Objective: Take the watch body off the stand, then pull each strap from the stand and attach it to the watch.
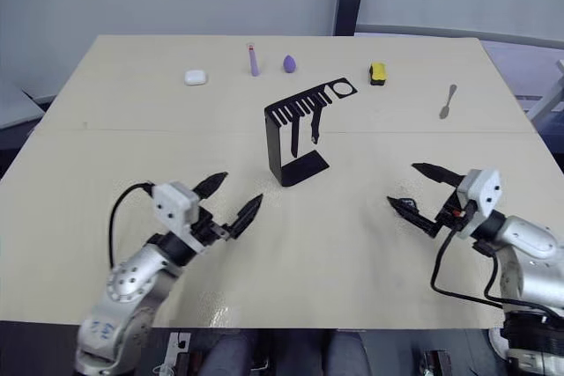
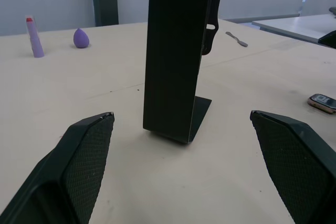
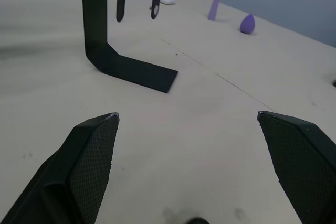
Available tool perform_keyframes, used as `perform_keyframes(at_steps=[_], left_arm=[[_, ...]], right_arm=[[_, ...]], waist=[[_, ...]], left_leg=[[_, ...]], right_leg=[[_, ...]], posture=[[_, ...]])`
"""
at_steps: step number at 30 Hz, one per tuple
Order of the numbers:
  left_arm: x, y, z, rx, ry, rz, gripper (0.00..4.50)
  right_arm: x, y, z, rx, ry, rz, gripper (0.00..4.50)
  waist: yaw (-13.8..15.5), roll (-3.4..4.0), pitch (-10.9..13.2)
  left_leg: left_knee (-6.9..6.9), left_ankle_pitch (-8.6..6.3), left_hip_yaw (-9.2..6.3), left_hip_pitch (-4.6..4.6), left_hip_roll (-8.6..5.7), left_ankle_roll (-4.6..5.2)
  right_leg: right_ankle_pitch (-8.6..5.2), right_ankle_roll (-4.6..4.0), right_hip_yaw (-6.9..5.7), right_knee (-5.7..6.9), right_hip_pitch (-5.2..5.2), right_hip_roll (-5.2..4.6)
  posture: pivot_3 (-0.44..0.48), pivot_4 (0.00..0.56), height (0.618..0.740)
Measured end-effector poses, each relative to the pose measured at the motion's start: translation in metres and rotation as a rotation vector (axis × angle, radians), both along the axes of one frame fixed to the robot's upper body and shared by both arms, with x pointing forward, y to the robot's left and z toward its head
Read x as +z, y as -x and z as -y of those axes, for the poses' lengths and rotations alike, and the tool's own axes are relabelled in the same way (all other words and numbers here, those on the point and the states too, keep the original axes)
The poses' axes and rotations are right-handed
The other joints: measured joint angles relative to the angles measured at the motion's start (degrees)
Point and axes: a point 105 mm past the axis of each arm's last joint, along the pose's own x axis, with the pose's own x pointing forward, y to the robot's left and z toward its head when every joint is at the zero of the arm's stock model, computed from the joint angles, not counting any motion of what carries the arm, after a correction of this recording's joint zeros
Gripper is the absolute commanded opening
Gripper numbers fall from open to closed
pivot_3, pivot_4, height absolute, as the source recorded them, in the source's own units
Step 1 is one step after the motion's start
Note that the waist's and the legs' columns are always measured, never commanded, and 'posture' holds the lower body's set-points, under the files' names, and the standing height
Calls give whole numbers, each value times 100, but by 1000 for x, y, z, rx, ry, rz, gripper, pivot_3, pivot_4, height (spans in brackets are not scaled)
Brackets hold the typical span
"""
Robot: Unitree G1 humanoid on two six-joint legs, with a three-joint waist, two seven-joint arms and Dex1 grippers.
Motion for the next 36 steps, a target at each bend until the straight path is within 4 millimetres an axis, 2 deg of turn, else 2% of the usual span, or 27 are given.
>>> perform_keyframes(at_steps=[6,12,20,23,36], left_arm=[[-4,-28,37,-5,-19,-8,4500],[-1,-49,45,81,-28,2,4500],[-9,-62,35,201,-24,-32,4500],[-7,-69,30,233,-18,-31,4500],[-4,-79,36,229,-4,-28,4500]], right_arm=[[-7,0,-28,94,-11,-52,4480],[-2,2,-39,125,-5,-60,4480],[-2,8,-46,126,-18,-86,4480],[-2,10,-48,129,-16,-90,4480],[-6,10,-48,101,-31,-94,4480]], waist=[[38,0,0],[29,0,0],[36,-1,0],[37,-1,1],[37,-1,1]], left_leg=[[10,-3,-1,-10,-2,11],[18,-3,-1,-13,1,13],[24,-6,-3,-17,1,17],[28,-8,-5,-23,2,19],[42,-13,-7,-33,1,25]], right_leg=[[0,0,-7,-2,-2,-4],[0,1,-15,2,-4,-5],[1,1,-18,2,-4,-8],[0,1,-21,2,-6,-9],[3,6,-31,2,-8,-10]], posture=[[0,150,740],[0,150,740],[0,150,740],[0,150,740],[0,150,740]])
